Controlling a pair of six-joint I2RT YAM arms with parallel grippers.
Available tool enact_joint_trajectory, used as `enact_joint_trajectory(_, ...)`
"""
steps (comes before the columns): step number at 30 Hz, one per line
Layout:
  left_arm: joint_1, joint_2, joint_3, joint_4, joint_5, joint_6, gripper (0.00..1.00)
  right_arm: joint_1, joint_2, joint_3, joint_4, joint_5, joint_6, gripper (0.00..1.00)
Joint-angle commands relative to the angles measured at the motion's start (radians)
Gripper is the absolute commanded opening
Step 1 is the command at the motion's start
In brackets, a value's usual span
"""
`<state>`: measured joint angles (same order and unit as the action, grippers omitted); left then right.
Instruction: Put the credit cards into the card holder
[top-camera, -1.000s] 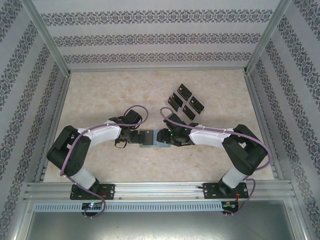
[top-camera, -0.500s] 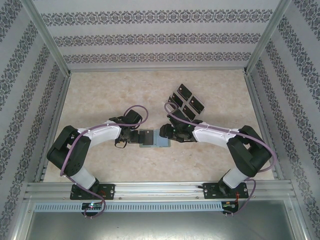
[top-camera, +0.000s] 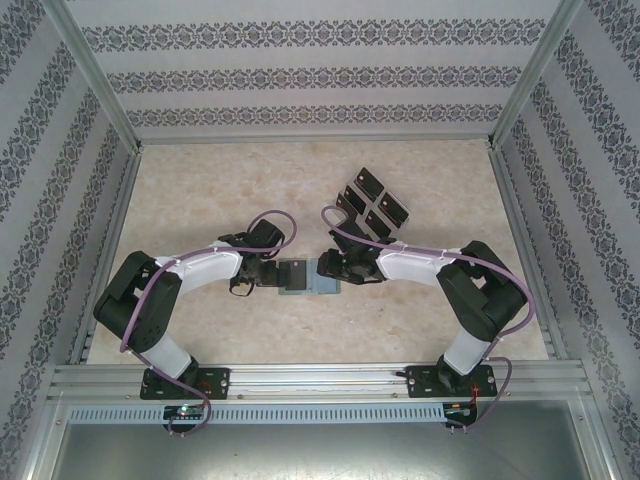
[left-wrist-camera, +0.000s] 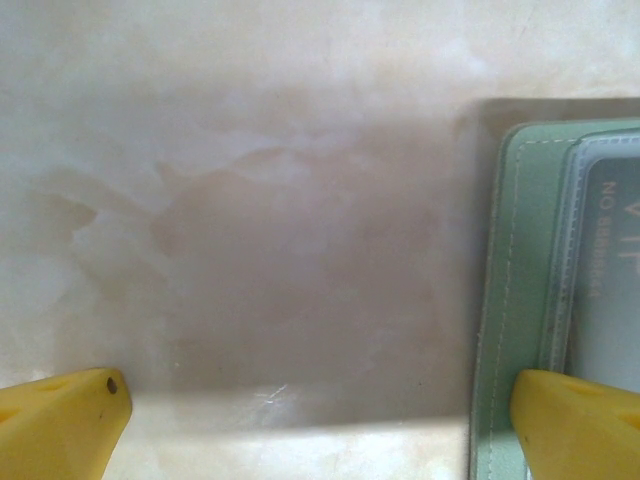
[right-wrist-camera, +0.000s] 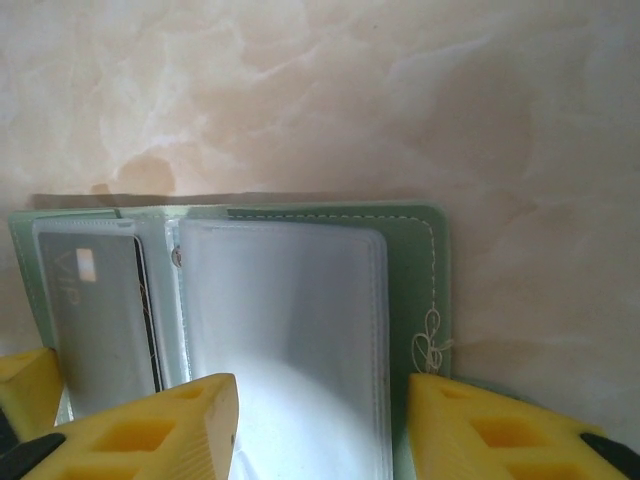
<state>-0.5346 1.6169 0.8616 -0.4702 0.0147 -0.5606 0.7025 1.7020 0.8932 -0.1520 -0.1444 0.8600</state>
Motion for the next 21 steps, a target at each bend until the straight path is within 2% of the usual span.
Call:
enact_joint_trajectory(1,0.004,0.035,-0.027,0.027,0.033,-0.012,1.00,0.002,-0.010,-0.003,0.014,-0.011,-0.005,0.49)
enact_joint_trajectory(10,0.004,0.034,-0.024,0.025,0.035,-0.013,1.00,0.023,-0.091,-0.017,-0.025,0.034,-0.012,0.49)
enact_joint_trajectory(21,0.000,0.037,-0.024,0.025,0.034,-0.015,1.00,0.024,0.021,0.039,-0.007,0.009,-0.024,0.49)
